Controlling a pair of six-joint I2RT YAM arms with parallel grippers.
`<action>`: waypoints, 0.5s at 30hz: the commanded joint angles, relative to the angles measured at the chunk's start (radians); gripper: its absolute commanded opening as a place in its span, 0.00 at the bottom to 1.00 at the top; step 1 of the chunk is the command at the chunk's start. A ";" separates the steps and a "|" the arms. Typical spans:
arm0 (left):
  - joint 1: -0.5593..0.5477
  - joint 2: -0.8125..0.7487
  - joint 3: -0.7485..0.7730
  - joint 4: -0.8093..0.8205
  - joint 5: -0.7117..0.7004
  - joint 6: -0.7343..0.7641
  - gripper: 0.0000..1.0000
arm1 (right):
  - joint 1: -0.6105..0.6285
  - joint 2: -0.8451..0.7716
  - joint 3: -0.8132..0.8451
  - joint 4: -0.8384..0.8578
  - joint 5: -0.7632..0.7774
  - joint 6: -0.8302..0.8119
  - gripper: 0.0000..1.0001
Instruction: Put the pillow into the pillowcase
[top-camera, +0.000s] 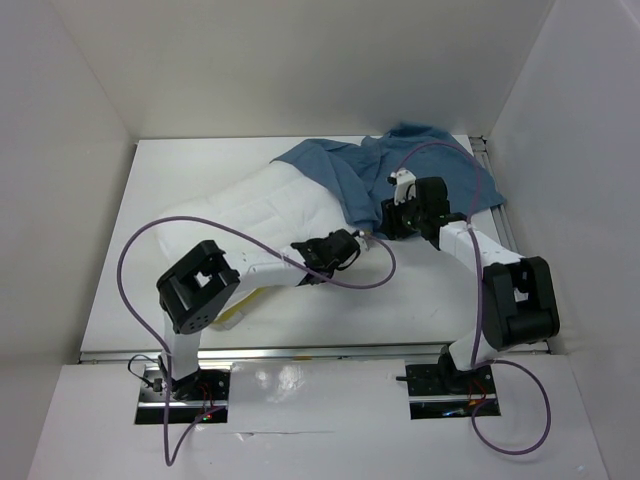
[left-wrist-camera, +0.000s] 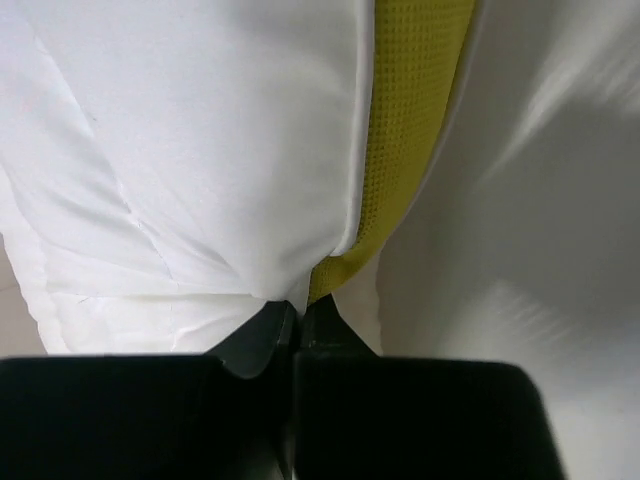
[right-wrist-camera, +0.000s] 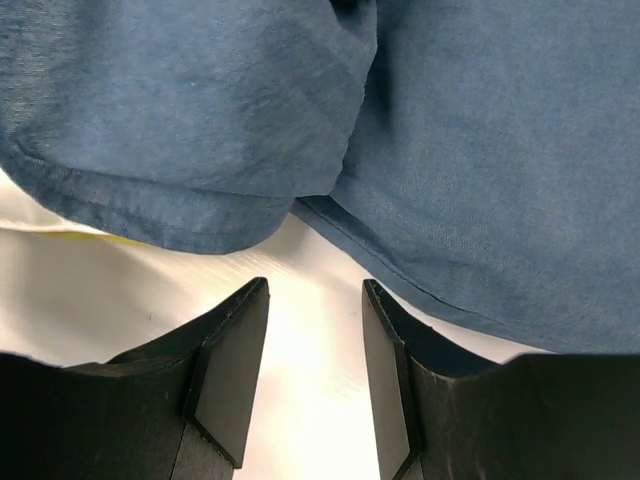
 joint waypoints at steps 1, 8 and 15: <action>0.018 0.028 0.063 -0.036 0.021 -0.046 0.00 | -0.018 -0.052 -0.009 -0.023 -0.048 -0.003 0.50; 0.105 0.005 0.281 -0.221 0.211 -0.151 0.00 | -0.027 -0.135 -0.057 -0.041 -0.130 0.006 0.52; 0.118 -0.024 0.423 -0.367 0.345 -0.181 0.00 | -0.027 -0.135 -0.066 0.050 -0.101 0.059 0.52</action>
